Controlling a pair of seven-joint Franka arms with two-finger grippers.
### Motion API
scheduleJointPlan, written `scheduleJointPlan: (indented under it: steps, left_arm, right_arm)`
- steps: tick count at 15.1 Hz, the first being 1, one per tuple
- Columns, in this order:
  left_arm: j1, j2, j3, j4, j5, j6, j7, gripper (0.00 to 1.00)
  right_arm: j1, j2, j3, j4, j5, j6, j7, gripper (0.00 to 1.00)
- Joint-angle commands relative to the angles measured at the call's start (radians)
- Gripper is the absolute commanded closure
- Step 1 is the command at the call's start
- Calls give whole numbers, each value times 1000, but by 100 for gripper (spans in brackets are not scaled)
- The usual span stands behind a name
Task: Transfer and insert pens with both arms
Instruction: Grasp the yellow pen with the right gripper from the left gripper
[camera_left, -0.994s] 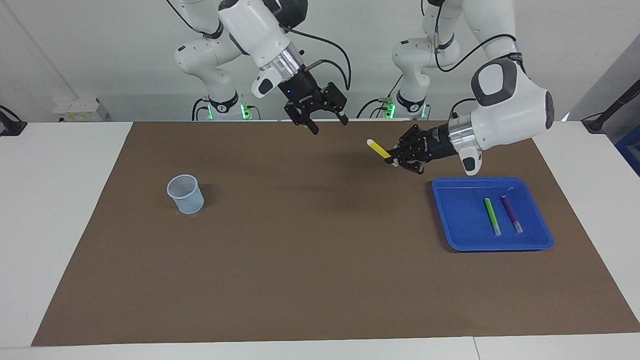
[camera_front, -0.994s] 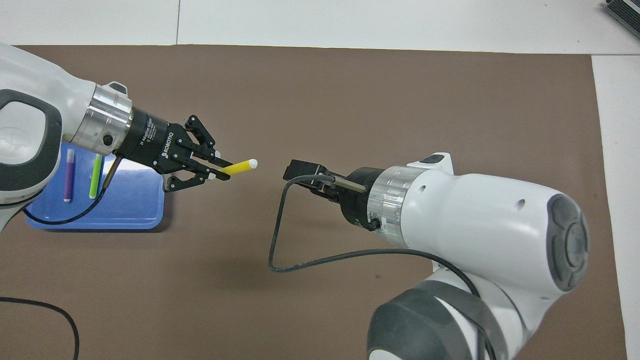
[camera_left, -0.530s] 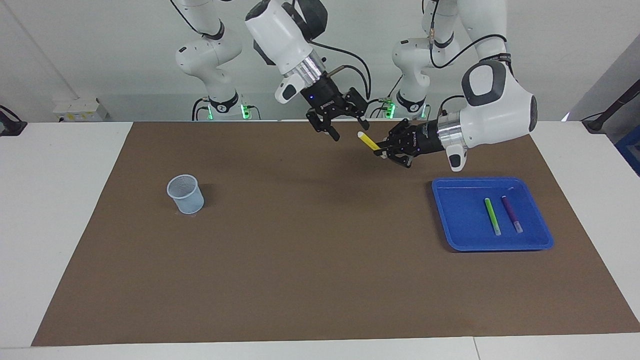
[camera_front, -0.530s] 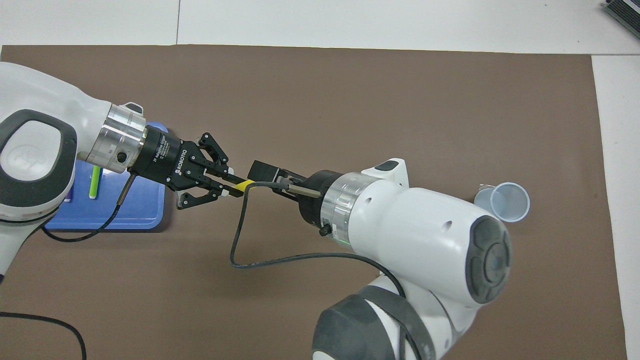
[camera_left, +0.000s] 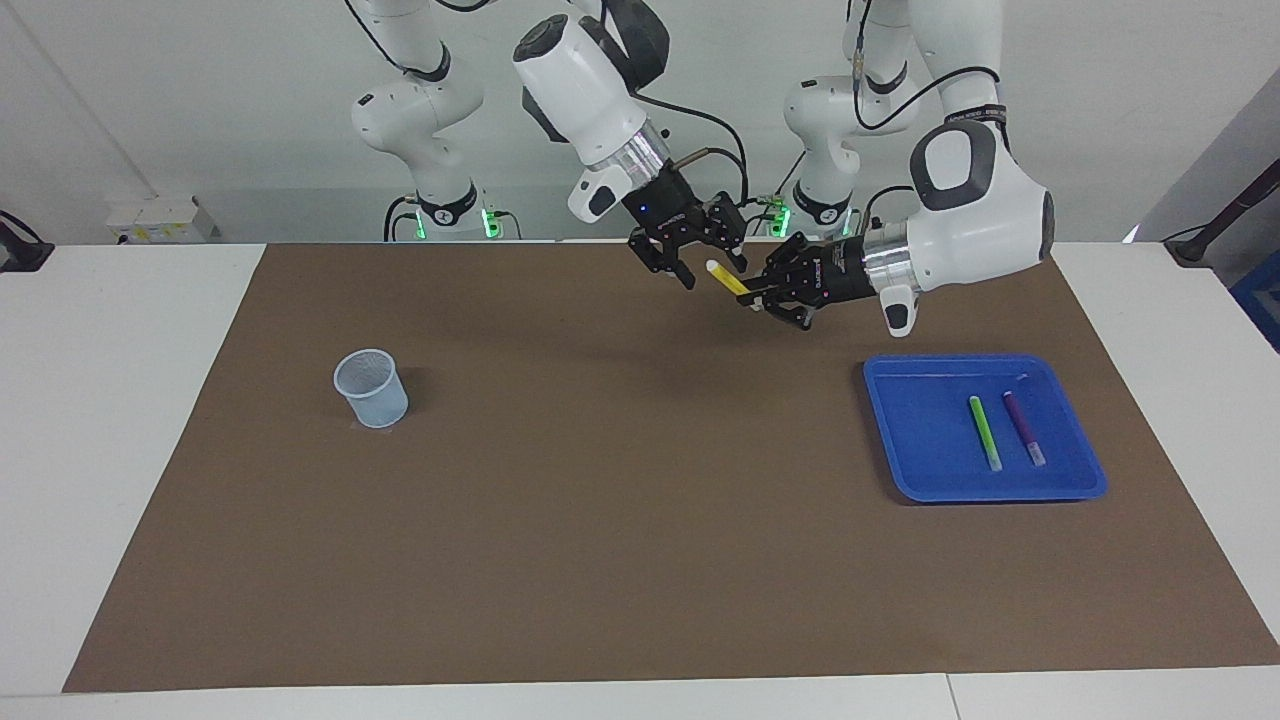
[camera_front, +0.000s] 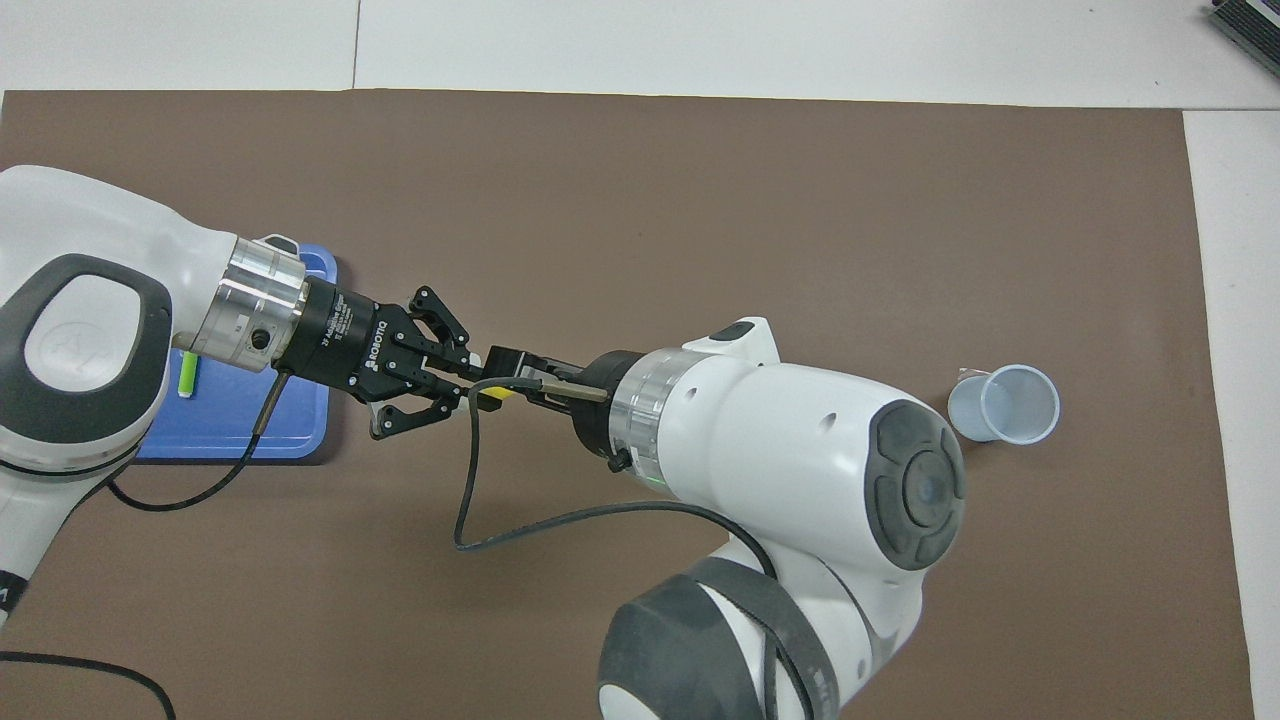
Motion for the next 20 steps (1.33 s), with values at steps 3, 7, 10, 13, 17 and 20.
scheduleJointPlan:
  steps: [3, 7, 10, 13, 17, 20]
  left_arm:
    - [-16, -42, 13, -46, -29, 28, -28, 100]
    - [-16, -42, 13, -51, -35, 29, -30, 100]
    - [-16, -45, 12, -60, -36, 41, -30, 100]
    - [-18, -45, 12, -60, -43, 41, -30, 100]
    - [-33, -45, 13, -57, -41, 41, -19, 40]
    - [-54, -50, 15, -55, -40, 63, -18, 0]
  right_arm:
    - [-10, -3, -1, 9, 1, -20, -25, 34]
    - [-22, -1, -1, 8, 1, -22, -57, 61]
    - [-23, -1, -1, 8, 4, -20, -57, 88]
    - [-23, -1, -1, 8, 4, -19, -54, 100]
    - [-25, -1, -3, 6, 4, -22, -56, 100]
    - [-51, -3, -6, 6, -1, -72, -88, 100]
